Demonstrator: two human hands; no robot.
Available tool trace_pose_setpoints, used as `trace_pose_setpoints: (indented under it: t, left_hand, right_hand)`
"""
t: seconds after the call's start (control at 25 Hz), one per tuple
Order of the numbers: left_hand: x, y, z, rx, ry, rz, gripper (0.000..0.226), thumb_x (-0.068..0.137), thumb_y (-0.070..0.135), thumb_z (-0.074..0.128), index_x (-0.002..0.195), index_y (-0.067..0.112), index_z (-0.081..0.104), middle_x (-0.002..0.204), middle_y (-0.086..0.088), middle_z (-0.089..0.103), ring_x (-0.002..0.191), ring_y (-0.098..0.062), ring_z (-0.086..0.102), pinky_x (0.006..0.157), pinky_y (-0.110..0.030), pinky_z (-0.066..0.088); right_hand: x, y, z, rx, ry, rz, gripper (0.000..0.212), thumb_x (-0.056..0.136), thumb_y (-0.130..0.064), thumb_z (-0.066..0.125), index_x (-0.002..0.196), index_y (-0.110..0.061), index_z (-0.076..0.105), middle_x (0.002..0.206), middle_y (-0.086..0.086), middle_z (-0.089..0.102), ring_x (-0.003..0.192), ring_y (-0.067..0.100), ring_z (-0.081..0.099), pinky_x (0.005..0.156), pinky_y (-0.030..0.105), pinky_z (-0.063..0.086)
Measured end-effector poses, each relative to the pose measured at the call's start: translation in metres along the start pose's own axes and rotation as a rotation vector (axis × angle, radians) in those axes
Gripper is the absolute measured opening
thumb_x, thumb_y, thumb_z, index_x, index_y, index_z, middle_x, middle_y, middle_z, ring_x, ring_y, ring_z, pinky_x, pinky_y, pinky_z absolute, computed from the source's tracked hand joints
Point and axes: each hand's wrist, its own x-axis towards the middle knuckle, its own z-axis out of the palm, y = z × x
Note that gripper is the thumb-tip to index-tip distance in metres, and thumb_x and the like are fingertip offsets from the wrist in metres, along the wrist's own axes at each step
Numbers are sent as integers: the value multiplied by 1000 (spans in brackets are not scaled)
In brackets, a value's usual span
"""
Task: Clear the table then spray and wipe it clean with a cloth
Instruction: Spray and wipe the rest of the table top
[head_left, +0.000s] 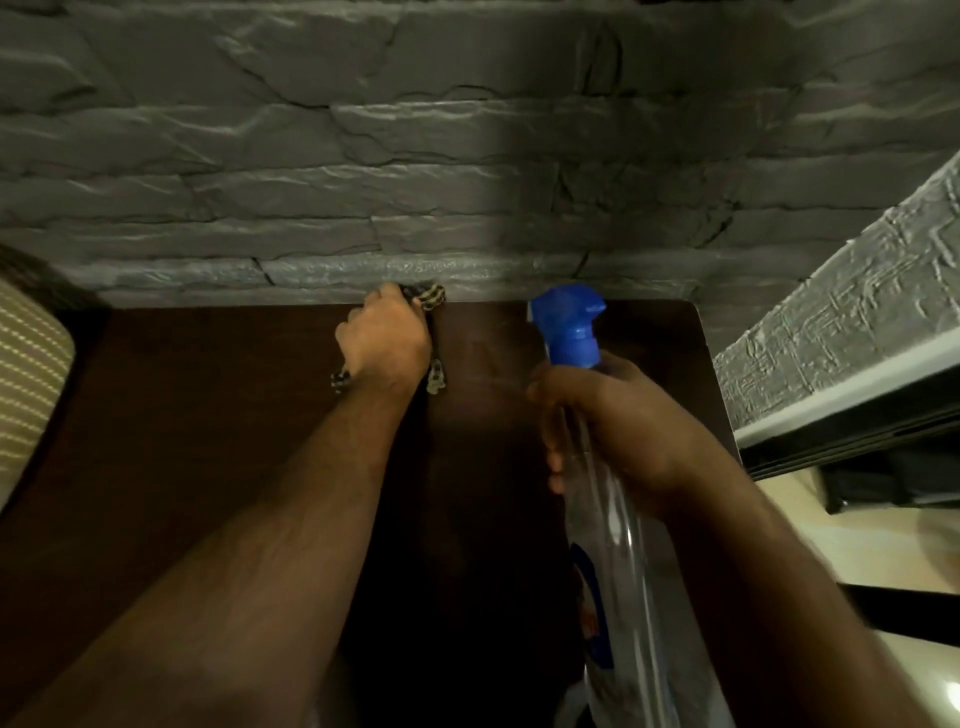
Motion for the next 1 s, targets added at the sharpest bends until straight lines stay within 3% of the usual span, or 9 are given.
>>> trace_pose_setpoints:
  t: [0.08,0.16,0.28,0.4,0.52,0.64,0.76,0.88,1.0]
  left_hand:
    - [-8,19,-2,51,-26,55,35,100,39,33,115,12,49,113,-13,60,99,-32,59,74,-39,40]
    - [-36,45,-2,44,-33,302,31,98,36,32,115,16,49,111,-9,59,96,-27,59,71,-37,37]
    - [-97,24,0,-119,-186,623,29,95,40,41,118,28,53,115,3,55,100,-19,54,82,-34,36]
    - [-80,-47,4,-130,0,410,31,93,44,46,112,25,63,107,-1,60,93,-25,59,79,-37,45]
    - [-19,-33,4,-94,46,172,30,93,38,52,111,16,64,107,-9,61,95,-31,59,79,-39,45]
    - [-30,46,3,-102,-19,301,29,96,37,46,115,20,60,114,-4,58,99,-22,56,82,-36,43]
    - [-80,40,13,-130,-109,503,28,95,37,44,116,24,59,118,0,56,102,-20,54,86,-36,41]
    - [-70,-7,11,-177,10,394,33,94,40,47,114,21,64,110,-3,61,96,-25,59,84,-37,47]
    - [-31,16,15,-132,39,255,32,95,38,49,113,16,63,110,-7,61,98,-28,58,83,-39,48]
  right_hand:
    - [1,0,3,45,18,-15,18,90,-12,58,106,-11,52,64,7,54,53,20,55,53,36,51]
    - [-1,2,10,75,12,-11,15,90,-10,57,104,-11,53,62,7,55,52,20,55,51,35,50]
    - [-6,6,19,91,-17,7,20,88,-12,62,106,-12,55,63,7,57,52,20,56,52,35,50]
    - [-13,8,15,119,-33,19,33,78,-18,67,106,-9,53,58,9,55,49,22,53,50,35,48]
    - [-14,7,13,102,-20,15,26,87,-10,64,109,-7,51,58,11,52,49,23,51,51,36,47]
    - [-15,9,11,126,-14,12,29,80,-15,66,105,-7,52,56,11,52,48,24,51,49,36,47]
    - [-22,7,7,127,-8,36,30,73,-19,67,99,-10,55,56,9,55,48,23,53,48,35,48]
    - [-34,13,-11,153,49,35,37,72,-17,68,103,-4,53,59,11,53,48,25,51,47,34,47]
    - [-46,23,-23,151,91,54,31,78,-11,70,100,-1,51,57,11,51,45,23,49,46,33,45]
